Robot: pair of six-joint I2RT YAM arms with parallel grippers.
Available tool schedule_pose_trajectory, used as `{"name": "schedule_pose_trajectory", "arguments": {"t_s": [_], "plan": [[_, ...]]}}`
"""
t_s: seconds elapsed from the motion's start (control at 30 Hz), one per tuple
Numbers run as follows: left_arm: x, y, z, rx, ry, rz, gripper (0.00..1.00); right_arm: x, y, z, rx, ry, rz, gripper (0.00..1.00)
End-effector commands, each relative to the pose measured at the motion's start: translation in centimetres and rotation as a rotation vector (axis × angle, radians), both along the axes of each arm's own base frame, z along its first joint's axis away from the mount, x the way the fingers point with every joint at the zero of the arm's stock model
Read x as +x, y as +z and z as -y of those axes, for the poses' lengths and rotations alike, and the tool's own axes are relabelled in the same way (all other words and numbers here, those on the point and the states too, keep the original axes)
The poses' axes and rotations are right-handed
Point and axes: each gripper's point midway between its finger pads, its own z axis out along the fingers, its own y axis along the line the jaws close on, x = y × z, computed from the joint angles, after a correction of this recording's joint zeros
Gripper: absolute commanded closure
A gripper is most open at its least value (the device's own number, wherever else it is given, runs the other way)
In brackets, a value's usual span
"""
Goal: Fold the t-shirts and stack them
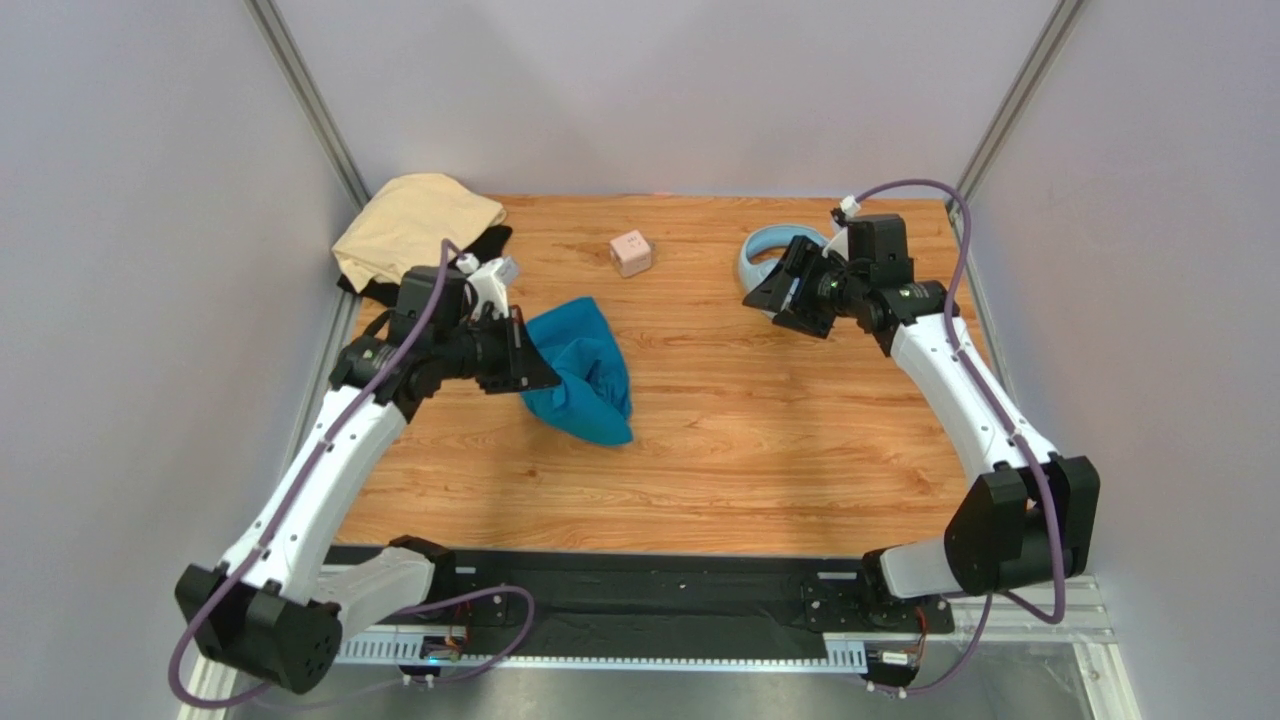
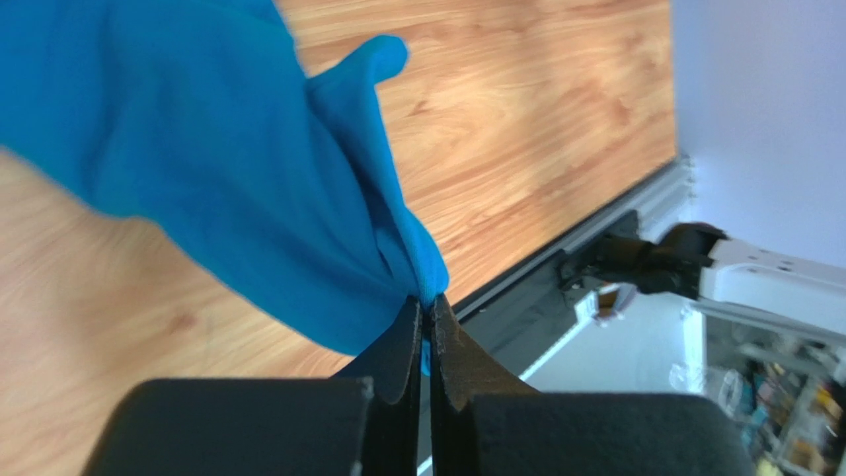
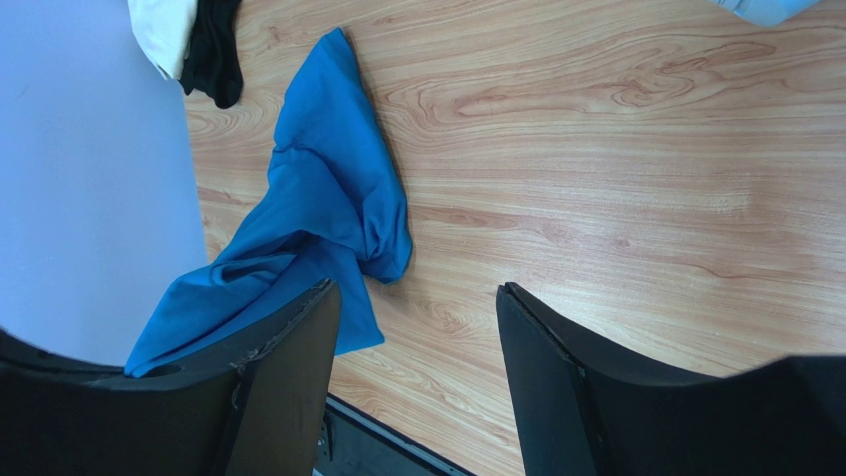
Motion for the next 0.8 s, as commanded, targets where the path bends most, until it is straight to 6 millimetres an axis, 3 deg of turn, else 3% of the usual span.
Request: {"name": "schedule_pose_trajectory", "arguments": {"t_s": [0.0, 0.1, 0.2, 0.3, 0.33, 0.4, 0.5, 0.53, 0.57, 0.6, 0.7, 0.77], "plan": [[-4.0, 0.3, -5.1, 0.2, 0.126, 0.01, 1.0, 0.6, -1.5, -0.8, 0.036, 0.019, -0.037, 0.36], [-6.1, -0.1, -7.8, 0.314, 0.209, -0.059, 1.0, 1.0, -3.0, -1.2, 0.045, 0.034, -0.079, 0.36], [-8.8, -2.8, -10.0, 0.43, 0.252, -0.211, 1.0, 1.4, -3.9, -2.5, 0.079, 0.094, -0.094, 0.33], [-9.2, -4.3, -11.1, 0.459, 0.325, -0.221, 1.0, 1.9, -4.2, -4.3, 0.084, 0.138, -0.097, 0.32], [-9.4, -4.7, -11.2, 0.46, 0.341, -0.23, 1.0, 1.9, -3.5, -5.7, 0.093, 0.174, -0.093, 0.32], [-9.8, -5.9, -11.4, 0.47, 0.361, -0.264, 1.0, 2.0, -4.5, -7.5, 0.092, 0.221, -0.129, 0.31], [-10.1, -7.4, -11.6, 0.485, 0.385, -0.315, 1.0, 1.1, -4.5, -12.1, 0.077, 0.343, -0.143, 0.29], [-9.9, -7.6, -11.6, 0.487, 0.389, -0.317, 1.0, -0.4, -4.7, -14.1, 0.064, 0.398, -0.164, 0.28], [-9.8, -7.7, -11.5, 0.487, 0.389, -0.317, 1.0, -0.4, -4.1, -15.4, 0.064, 0.426, -0.149, 0.27], [-9.3, -7.6, -11.4, 0.483, 0.392, -0.302, 1.0, -1.5, -4.8, -17.1, 0.058, 0.468, -0.173, 0.27], [-8.1, -7.5, -11.0, 0.477, 0.384, -0.284, 1.0, -3.0, -6.1, -19.6, 0.064, 0.514, -0.226, 0.26], [-7.5, -7.8, -10.8, 0.486, 0.362, -0.292, 1.0, -3.9, -6.7, -20.2, 0.065, 0.538, -0.269, 0.26]]}}
